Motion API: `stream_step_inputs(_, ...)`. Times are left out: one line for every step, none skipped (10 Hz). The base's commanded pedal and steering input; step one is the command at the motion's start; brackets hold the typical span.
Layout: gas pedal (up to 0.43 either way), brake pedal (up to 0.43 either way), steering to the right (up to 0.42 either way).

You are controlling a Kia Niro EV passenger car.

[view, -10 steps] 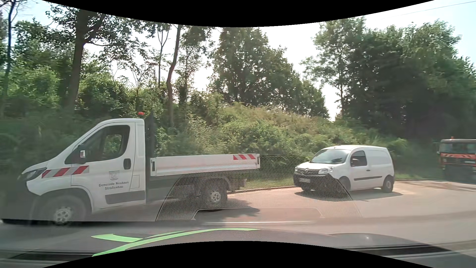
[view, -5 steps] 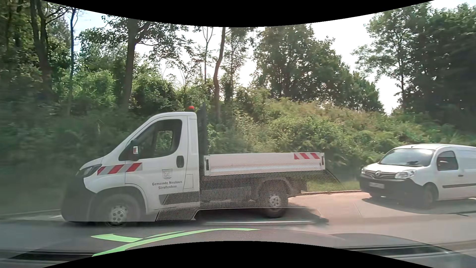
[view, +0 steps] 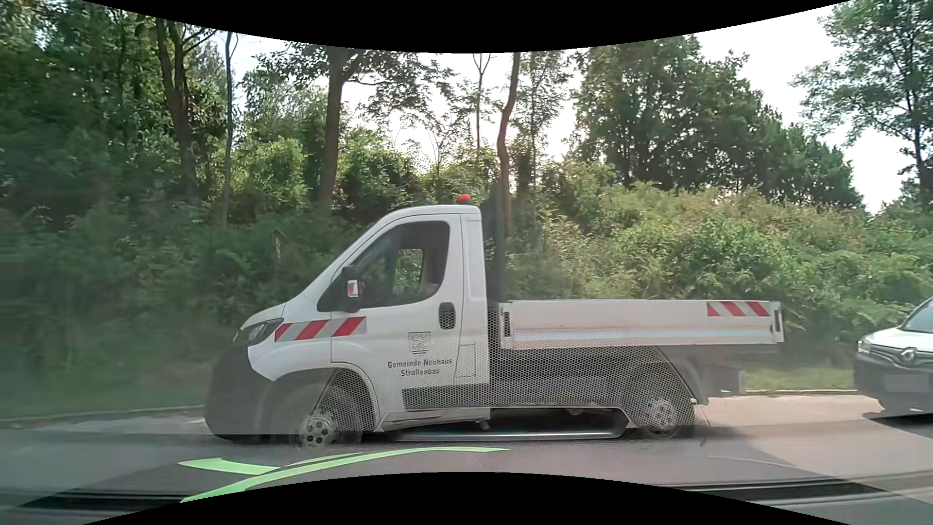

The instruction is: Follow the waypoints while adhering to traffic rules and regulations

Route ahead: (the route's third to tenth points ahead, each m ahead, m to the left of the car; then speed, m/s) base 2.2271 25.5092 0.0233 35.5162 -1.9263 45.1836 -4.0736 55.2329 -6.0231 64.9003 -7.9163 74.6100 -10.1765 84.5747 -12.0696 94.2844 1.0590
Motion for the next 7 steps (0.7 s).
stream_step_inputs(0.000,0.250,-0.749)
stream_step_inputs(0.000,0.250,-0.704)
stream_step_inputs(0.000,0.250,-0.666)
stream_step_inputs(0.000,0.256,-0.626)
stream_step_inputs(0.000,0.256,-0.598)
stream_step_inputs(0.000,0.256,-0.571)
stream_step_inputs(0.000,0.250,-0.539)
